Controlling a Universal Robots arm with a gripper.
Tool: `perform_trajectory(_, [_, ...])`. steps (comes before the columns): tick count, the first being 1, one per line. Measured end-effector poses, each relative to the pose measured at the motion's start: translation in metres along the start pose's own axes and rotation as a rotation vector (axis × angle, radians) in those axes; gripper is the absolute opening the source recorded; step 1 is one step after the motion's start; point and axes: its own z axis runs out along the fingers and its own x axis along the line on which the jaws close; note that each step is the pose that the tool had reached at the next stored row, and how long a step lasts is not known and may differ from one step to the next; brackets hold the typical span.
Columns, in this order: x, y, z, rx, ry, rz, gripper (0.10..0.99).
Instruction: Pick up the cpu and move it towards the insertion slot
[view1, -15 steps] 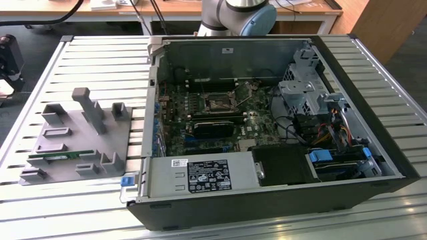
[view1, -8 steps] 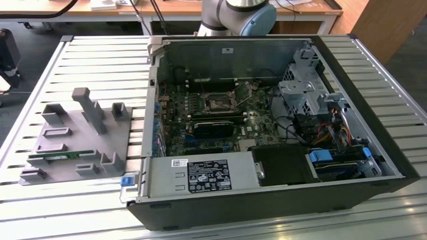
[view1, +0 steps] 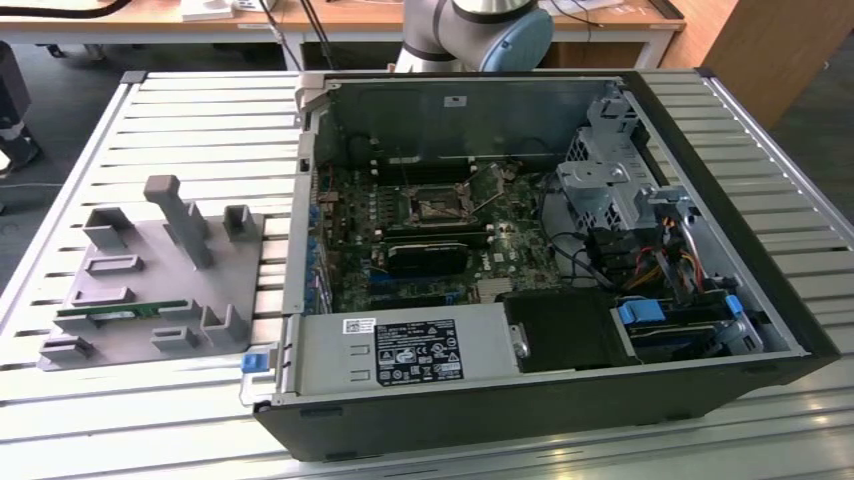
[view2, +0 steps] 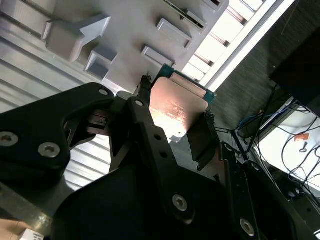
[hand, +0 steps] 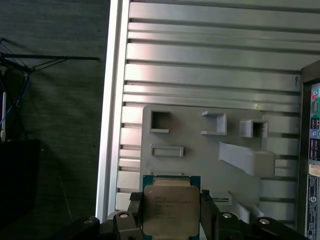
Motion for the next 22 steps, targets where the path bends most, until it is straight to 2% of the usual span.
perform_trajectory(13, [0.0001, 0.0012, -0.0231, 0.0, 0.0001, 0.0, 0.541])
perform_trajectory(17, [-0.0011, 0.0013, -0.0255, 0.0, -0.0001, 0.0, 0.541])
perform_trajectory(22, [-0.0066, 0.0011, -0.0264, 0.0, 0.0001, 0.0, 0.541])
